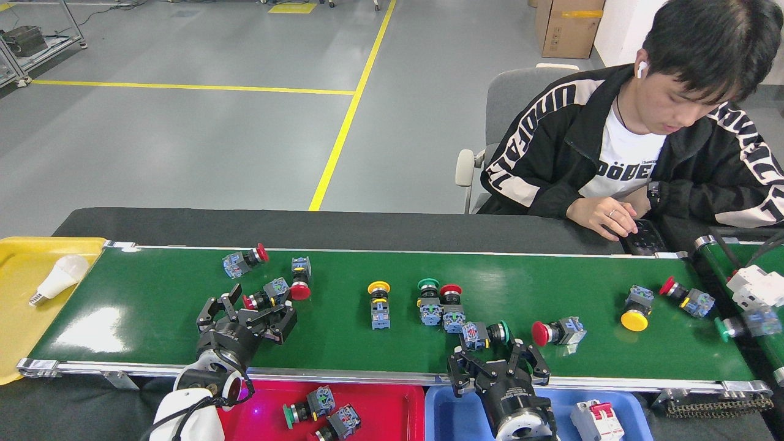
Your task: Pick switch part from conveyor to tray
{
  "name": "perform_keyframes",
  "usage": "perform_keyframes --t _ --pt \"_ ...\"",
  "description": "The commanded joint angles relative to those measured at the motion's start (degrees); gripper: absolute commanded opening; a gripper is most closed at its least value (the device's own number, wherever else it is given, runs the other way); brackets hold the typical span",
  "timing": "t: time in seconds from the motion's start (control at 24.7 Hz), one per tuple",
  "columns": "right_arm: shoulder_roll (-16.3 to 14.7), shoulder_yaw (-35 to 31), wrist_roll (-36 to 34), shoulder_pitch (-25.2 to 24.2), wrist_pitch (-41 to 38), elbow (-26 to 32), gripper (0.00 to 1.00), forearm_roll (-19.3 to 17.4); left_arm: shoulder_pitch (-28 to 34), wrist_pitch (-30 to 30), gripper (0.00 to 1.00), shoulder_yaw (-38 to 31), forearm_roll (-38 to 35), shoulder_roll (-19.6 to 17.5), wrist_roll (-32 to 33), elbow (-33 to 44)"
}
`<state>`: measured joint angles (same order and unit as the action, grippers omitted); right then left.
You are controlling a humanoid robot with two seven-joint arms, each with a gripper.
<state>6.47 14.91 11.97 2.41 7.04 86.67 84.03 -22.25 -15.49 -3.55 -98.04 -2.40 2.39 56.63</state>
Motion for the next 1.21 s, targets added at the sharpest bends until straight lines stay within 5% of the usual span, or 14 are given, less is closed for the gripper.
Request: perform_keyframes --t 0.0,0.12,0.24,0.32,0.4,0.57,0.77,0.89,0.97,1.05,1.17 --pt "-0.14 0.12 -0.02 0.4 -3.88 2.63 0.39 -0.36 -1.83 -0.51 0.83 0.82 0.57 -1.55 -2.3 -1.44" --pt "-0.49 0.21 0.07 -3.72 -12.31 10.09 0.4 -2.12 -2.01 -4.37 0.36 0.56 3.47 -2.69 -3.18 -2.84" --pt "-0.23 0.38 0.86 -8.56 -23.3 14.49 0.42 -2.73 -1.48 -6.83 0.11 0.47 6.99 -2.96 -3.18 -2.23" --pt "0.39 2.49 2.18 -9.7 -27.78 14.41 0.6 -2.73 -1.3 -7.1 0.09 0.47 7.95 -3.05 -3.18 -1.52" --pt "1.0 6.89 3.85 -9.97 -26.73 13.88 0.98 -2.65 -0.6 -7.71 0.09 0.38 8.57 -3.05 -3.18 0.06" --pt "1.27 10.31 4.46 -9.97 -24.97 13.61 0.98 -2.73 5.46 -9.56 0.09 0.12 10.24 -3.49 -3.18 10.43" --pt "1.53 9.96 4.46 -9.35 -19.26 13.61 0.98 -2.65 24.01 -16.33 0.11 0.38 11.2 -4.28 -3.09 33.54" --pt "1.44 7.33 3.67 -8.3 -10.03 14.67 0.97 -2.56 33.76 -19.93 0.2 0.82 10.85 -4.28 -3.09 42.68" --pt "0.65 2.93 2.18 -6.98 -2.3 14.76 0.97 -2.47 37.46 -22.3 0.52 1.26 10.85 -4.1 -3.09 44.88" --pt "-3.03 -0.67 -1.6 -7.07 2.8 14.76 0.97 -2.38 38.25 -23.71 1.0 1.17 10.85 -4.28 -3.18 44.88" --pt "-7.79 -5.86 -8.99 -8.47 4.74 14.76 0.97 -2.65 38.07 -23.53 1.0 0.29 11.12 -3.75 -3.18 44.79"
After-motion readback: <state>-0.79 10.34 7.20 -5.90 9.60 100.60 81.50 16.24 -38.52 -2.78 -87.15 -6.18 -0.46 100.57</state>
